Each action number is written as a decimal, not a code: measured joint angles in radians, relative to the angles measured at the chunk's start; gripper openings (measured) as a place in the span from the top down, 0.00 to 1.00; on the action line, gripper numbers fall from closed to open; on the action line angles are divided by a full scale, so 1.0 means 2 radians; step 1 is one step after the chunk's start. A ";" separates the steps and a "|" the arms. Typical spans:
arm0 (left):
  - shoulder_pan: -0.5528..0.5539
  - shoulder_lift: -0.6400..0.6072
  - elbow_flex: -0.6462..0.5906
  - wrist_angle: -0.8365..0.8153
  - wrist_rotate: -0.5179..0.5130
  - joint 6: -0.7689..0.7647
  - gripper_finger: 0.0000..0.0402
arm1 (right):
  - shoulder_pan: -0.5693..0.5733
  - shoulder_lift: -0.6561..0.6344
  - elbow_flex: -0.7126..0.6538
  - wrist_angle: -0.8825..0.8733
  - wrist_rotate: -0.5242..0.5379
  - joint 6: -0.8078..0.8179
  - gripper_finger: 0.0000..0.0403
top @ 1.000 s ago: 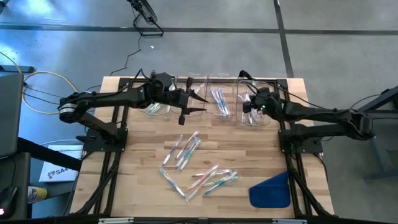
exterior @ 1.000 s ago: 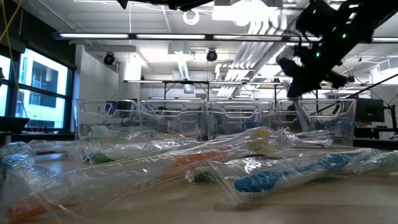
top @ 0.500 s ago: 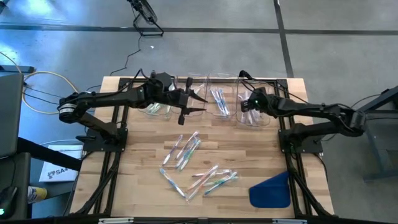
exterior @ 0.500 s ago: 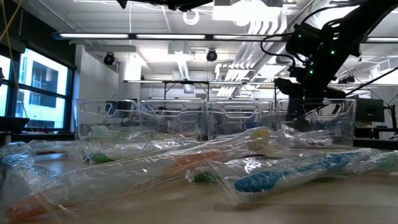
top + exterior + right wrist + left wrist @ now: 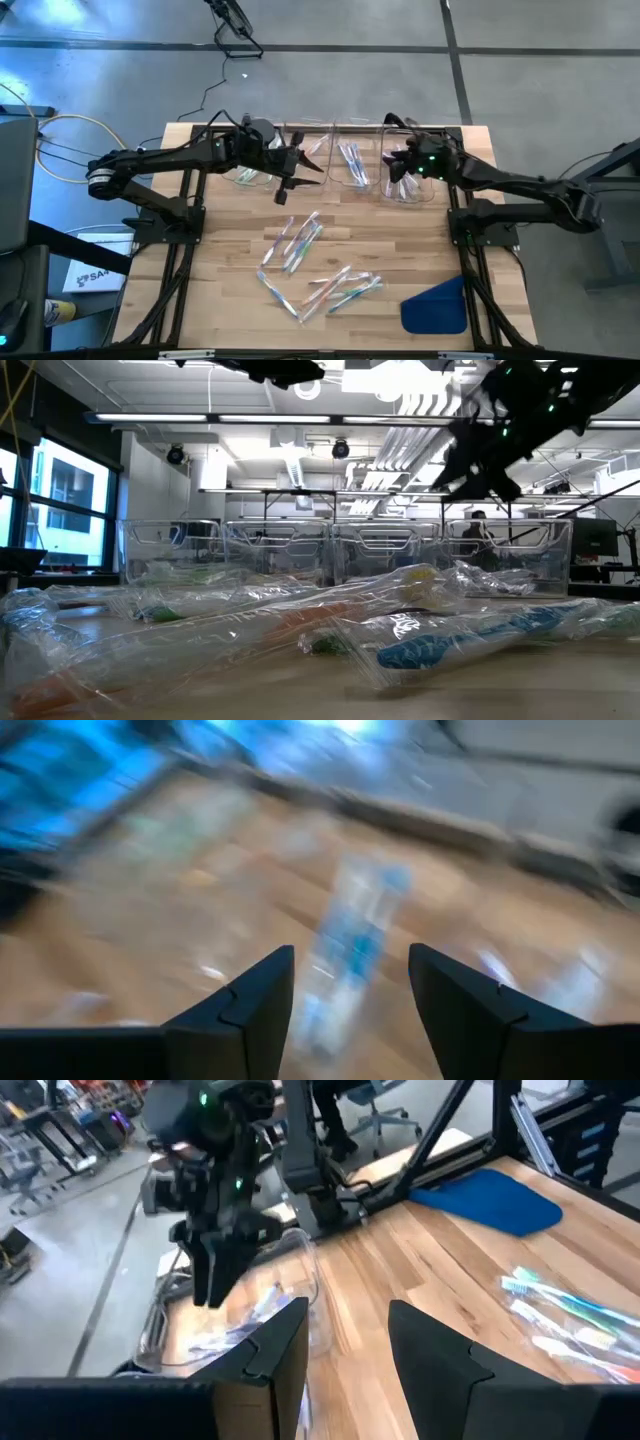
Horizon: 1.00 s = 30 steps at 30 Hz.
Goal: Pick & Place Toothbrushes
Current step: Put the violet toothbrush into the right transparent bin
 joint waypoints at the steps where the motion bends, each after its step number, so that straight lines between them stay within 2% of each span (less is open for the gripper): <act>1: 0.000 -0.003 0.000 -0.001 -0.001 0.000 0.66 | 0.000 -0.014 0.000 0.015 -0.018 -0.006 0.52; 5: 0.000 -0.010 0.001 -0.025 -0.001 0.000 0.66 | 0.005 -0.060 0.000 0.088 -0.102 -0.014 0.53; 9: 0.000 -0.009 0.001 -0.091 -0.005 -0.001 0.66 | 0.025 -0.078 0.000 0.155 -0.220 -0.046 0.55; 11: 0.000 -0.007 0.001 -0.133 -0.014 -0.013 0.66 | 0.040 -0.079 0.000 0.185 -0.252 -0.061 0.57; 13: 0.000 -0.006 0.000 -0.178 -0.027 -0.042 0.66 | 0.056 -0.079 0.000 0.213 -0.253 -0.063 0.58; 16: 0.000 -0.006 0.000 -0.222 -0.038 -0.086 0.66 | 0.076 -0.079 0.000 0.240 -0.226 -0.084 0.61; 22: -0.007 -0.006 0.000 -0.283 -0.086 -0.186 0.66 | 0.102 -0.075 0.000 0.246 -0.177 -0.106 0.65; 26: -0.043 -0.006 0.000 -0.328 -0.129 -0.237 0.66 | 0.119 -0.063 0.000 0.243 -0.160 -0.116 0.67; 30: -0.101 -0.006 0.000 -0.345 -0.171 -0.301 0.66 | 0.132 -0.049 0.000 0.242 -0.158 -0.132 0.67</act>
